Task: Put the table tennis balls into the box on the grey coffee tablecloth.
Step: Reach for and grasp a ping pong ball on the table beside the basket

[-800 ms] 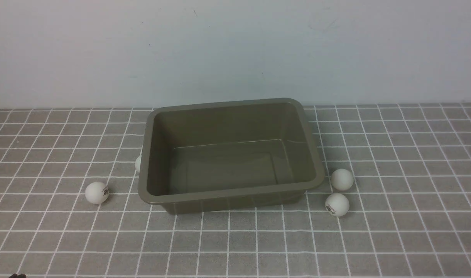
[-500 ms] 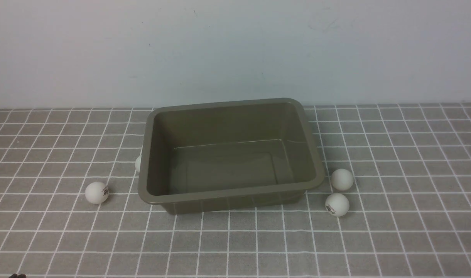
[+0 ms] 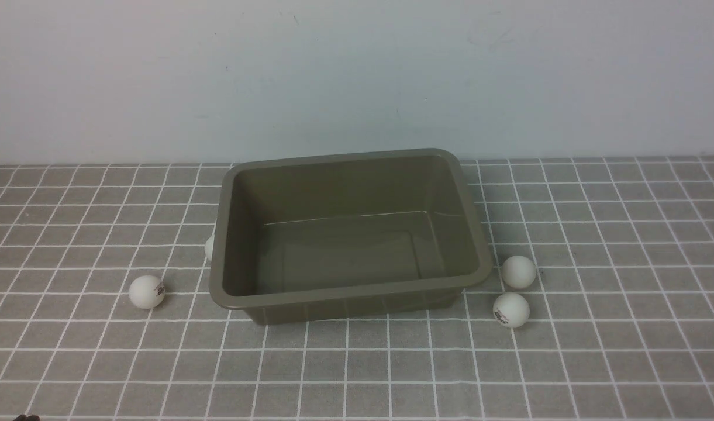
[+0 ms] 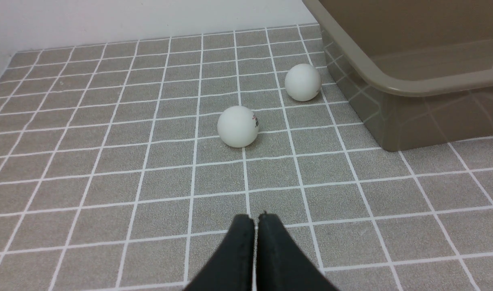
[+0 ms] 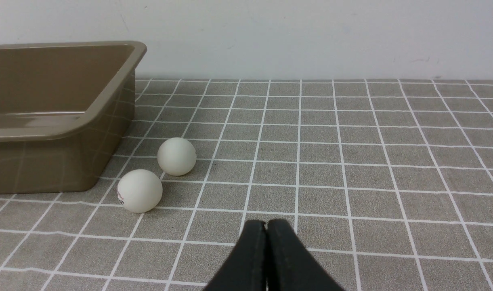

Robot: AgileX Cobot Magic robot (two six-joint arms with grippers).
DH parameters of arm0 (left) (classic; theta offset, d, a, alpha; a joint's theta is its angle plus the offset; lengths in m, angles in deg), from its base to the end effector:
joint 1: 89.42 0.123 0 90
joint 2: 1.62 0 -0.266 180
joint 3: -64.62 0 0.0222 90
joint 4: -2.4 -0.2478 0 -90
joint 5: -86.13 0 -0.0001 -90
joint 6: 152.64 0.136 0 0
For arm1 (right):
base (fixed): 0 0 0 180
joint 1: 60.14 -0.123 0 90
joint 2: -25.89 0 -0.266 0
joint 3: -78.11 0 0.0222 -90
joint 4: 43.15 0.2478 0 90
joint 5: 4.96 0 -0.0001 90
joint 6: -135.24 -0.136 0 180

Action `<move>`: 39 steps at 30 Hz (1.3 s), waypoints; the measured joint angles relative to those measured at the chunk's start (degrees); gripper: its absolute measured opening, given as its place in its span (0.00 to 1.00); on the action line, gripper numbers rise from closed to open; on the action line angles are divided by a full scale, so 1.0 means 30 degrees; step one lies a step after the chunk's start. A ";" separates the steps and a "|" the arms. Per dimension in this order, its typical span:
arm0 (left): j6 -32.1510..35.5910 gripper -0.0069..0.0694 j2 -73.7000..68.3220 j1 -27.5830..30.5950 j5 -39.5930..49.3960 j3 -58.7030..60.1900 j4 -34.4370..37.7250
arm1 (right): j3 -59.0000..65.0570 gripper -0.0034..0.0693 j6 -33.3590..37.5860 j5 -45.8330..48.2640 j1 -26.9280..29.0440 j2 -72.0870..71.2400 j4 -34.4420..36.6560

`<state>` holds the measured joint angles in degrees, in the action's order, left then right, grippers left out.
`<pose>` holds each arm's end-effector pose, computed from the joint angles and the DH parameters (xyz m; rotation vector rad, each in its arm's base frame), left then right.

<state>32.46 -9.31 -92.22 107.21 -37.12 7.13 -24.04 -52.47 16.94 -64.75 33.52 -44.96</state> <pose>0.1117 -0.0095 0.1585 0.0773 1.8655 -0.0532 0.1112 0.0074 0.1593 0.0314 1.8753 0.1168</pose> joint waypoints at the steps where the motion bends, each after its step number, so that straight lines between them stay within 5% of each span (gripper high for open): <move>1: 0.0047 0.08 0.0000 0.0000 0.0000 0.0000 -0.0085 | 0.0000 0.03 0.0000 0.0000 0.0000 0.0000 0.0000; 6: -0.0005 0.08 0.0000 0.0000 -0.1030 0.0000 -0.0003 | 0.0000 0.03 0.0000 0.0000 0.0000 0.0000 -0.0017; 10: -0.1237 0.08 0.0000 0.0000 -0.4405 0.0000 0.2842 | 0.0017 0.03 -0.0200 -0.0292 0.0000 0.0000 0.0176; 18: -0.4906 0.08 0.0000 0.0000 -1.2138 -0.0021 0.7227 | 0.0169 0.03 -0.3720 -0.8121 0.0015 0.0000 0.5757; 23: -0.6076 0.08 -0.0527 0.0000 -1.2745 -0.3125 0.7389 | 0.0169 0.03 -0.4083 -1.2314 0.0015 0.0000 0.6694; 27: -0.4459 0.08 -0.3905 0.0000 -1.0286 -0.7773 0.7079 | 0.0169 0.03 -0.4126 -1.4092 0.0015 0.0000 0.6747; 34: -0.0527 0.08 -1.5464 0.0000 0.4711 -1.6740 0.5556 | 0.0169 0.03 -0.4149 -1.7085 0.0015 0.0000 0.6803; 39: 0.0493 0.08 -2.1550 0.0000 0.7915 -1.8782 0.3599 | 0.0143 0.03 -0.4666 -1.7824 0.0015 0.0000 0.7044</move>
<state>33.94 -73.96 -92.22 130.95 -93.46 17.93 -23.61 -66.46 -36.54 -64.70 33.52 -23.83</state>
